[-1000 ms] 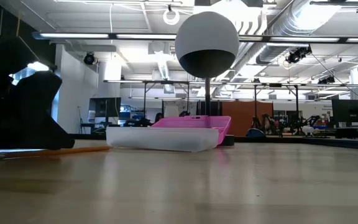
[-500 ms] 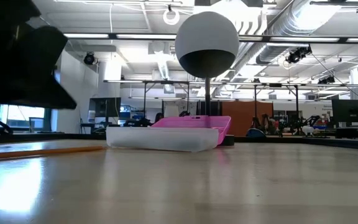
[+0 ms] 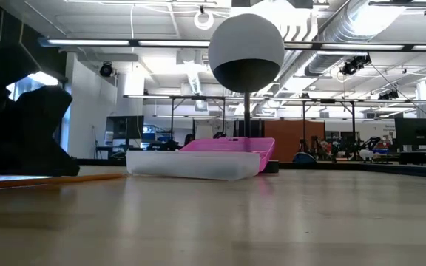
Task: Pick & place school supplies into a supply box
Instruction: Put the orange pencil into the pink supply box
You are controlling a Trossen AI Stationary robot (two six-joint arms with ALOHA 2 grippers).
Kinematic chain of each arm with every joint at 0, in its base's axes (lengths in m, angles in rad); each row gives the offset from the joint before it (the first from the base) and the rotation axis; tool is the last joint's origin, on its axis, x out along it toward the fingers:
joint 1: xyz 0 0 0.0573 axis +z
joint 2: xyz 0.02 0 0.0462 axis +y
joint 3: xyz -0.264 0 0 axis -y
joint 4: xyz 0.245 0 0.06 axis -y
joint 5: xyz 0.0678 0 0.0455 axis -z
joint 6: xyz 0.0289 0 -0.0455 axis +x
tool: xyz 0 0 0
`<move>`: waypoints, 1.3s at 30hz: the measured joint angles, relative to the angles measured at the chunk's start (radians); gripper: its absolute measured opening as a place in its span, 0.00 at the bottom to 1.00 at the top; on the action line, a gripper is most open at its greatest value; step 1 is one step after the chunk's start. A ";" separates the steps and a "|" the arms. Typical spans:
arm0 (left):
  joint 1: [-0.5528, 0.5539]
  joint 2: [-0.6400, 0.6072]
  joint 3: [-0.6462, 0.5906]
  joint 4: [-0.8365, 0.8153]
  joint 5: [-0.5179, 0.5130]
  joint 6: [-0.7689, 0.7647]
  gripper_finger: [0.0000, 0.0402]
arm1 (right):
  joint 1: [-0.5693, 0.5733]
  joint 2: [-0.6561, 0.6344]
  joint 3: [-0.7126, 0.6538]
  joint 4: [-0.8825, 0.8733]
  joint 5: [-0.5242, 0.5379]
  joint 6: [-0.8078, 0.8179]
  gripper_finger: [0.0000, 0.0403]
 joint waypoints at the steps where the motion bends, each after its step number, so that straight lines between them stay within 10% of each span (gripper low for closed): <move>1: 0.000 -0.001 -0.019 0.042 -0.006 0.011 0.38 | 0.000 0.000 0.000 0.000 0.005 0.000 0.18; 7: 0.019 -0.001 -0.104 0.290 -0.051 0.199 0.38 | 0.000 0.000 0.000 0.000 0.022 0.000 0.18; 27: 0.043 -0.001 -0.100 0.307 -0.033 0.336 0.38 | 0.000 0.000 0.000 0.005 0.018 0.000 0.18; 39: 0.047 -0.012 -0.079 0.231 -0.044 0.218 0.07 | 0.000 0.000 0.000 0.005 0.018 0.000 0.18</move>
